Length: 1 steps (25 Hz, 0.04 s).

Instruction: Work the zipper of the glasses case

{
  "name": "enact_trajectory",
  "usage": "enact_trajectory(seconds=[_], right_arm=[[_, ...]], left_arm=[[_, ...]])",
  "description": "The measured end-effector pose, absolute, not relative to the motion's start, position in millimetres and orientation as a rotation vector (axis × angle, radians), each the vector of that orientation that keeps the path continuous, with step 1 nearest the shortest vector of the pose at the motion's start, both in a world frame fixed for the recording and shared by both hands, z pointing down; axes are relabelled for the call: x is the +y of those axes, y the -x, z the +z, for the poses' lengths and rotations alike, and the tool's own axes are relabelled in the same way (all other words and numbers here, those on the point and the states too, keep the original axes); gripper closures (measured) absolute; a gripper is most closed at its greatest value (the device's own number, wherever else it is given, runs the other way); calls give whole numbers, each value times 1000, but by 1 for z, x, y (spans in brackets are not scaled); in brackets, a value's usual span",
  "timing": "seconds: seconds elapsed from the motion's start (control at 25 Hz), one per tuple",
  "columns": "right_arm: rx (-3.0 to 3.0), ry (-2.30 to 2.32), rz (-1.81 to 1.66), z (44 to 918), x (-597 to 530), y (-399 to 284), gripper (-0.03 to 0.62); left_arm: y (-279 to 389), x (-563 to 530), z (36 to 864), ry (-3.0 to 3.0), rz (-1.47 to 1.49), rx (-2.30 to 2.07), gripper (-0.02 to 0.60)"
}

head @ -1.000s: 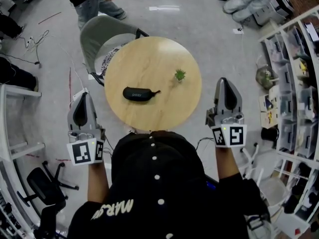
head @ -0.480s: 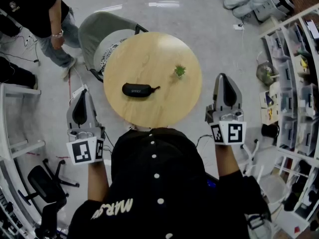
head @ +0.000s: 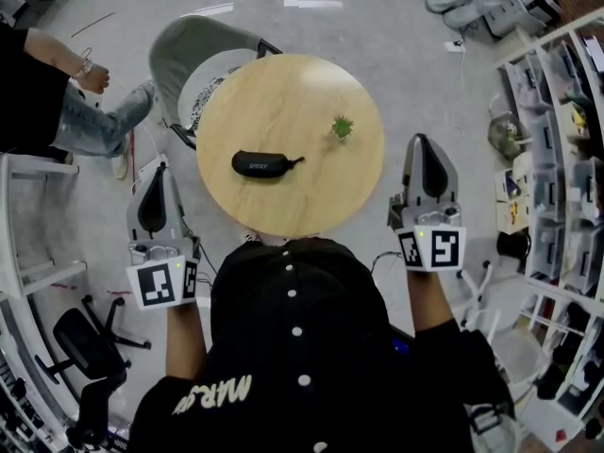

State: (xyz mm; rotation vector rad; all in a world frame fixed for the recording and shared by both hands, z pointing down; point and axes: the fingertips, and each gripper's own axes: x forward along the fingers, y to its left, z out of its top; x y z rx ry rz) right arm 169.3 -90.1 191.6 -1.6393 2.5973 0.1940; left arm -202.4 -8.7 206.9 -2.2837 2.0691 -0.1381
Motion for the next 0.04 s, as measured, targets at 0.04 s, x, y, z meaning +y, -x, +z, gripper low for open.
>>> enact_trajectory(seconds=[0.04], right_arm=[[2598,1638,194,193,-90,-168,592]], left_arm=[[203,-9,208,2284,-140,2068,578]])
